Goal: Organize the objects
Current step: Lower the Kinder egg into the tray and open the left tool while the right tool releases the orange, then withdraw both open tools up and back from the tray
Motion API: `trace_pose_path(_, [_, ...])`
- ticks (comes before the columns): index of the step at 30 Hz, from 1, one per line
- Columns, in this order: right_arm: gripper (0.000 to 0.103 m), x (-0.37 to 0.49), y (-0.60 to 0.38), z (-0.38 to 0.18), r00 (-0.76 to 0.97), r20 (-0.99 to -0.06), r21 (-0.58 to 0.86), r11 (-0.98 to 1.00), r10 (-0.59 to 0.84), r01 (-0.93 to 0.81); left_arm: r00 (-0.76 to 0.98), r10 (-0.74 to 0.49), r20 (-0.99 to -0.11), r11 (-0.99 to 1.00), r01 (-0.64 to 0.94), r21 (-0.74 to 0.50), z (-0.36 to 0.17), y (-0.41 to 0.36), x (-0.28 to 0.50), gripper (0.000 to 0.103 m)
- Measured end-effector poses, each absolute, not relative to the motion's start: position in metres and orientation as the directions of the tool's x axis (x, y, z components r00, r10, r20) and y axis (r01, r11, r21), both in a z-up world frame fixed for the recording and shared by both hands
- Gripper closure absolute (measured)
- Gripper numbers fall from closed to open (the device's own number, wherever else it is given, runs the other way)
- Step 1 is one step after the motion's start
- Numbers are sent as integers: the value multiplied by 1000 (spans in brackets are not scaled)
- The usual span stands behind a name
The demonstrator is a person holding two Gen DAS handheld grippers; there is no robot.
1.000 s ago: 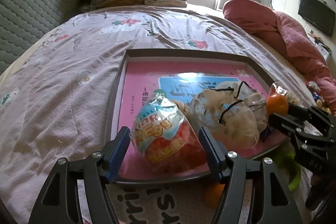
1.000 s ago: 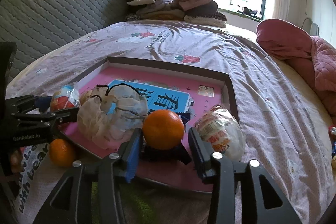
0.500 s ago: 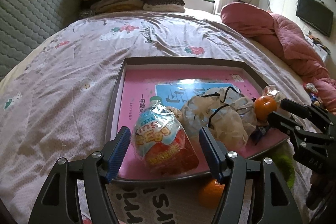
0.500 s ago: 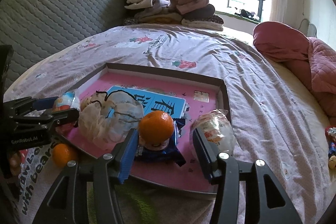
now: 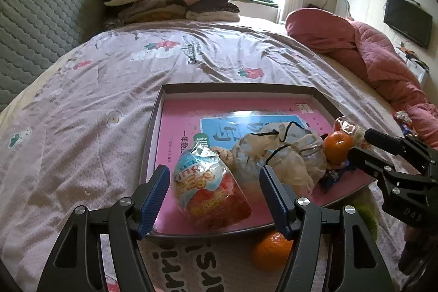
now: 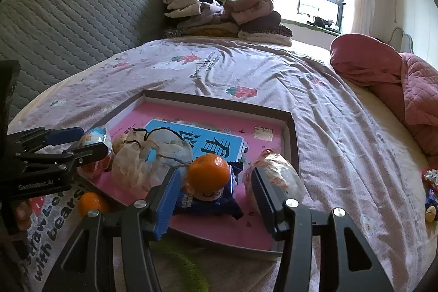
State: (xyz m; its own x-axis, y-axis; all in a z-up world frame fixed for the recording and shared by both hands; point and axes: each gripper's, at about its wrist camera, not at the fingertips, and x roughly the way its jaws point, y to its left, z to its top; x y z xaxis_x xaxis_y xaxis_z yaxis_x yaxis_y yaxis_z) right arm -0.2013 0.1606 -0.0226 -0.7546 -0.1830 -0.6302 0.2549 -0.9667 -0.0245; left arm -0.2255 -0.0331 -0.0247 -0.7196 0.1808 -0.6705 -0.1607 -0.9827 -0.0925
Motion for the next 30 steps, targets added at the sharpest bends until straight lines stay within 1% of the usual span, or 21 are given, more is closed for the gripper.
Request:
trace_pose_path(1, [46, -201, 161, -22, -756, -629, -24, -967, -182, 253, -721, 181, -669, -983, -162, -91, -24, -32, -225, 33])
trace_pose_path(3, [44, -200, 160, -20, -757, -627, -24, -967, -183, 253, -724, 183, -665, -982, -165, -91, -22, -31, -223, 33])
trace_pose_path(15, [43, -196, 162, -13, -767, -615, -20, -968, -187, 252, -739, 177, -650, -983, -163, -82, -12, -29, -217, 30])
trace_pose_path(30, [42, -197, 163, -12, -768, -613, -16, -970, -183, 244, -744, 171, -646, -984, -162, -74, -10, -28, -217, 30])
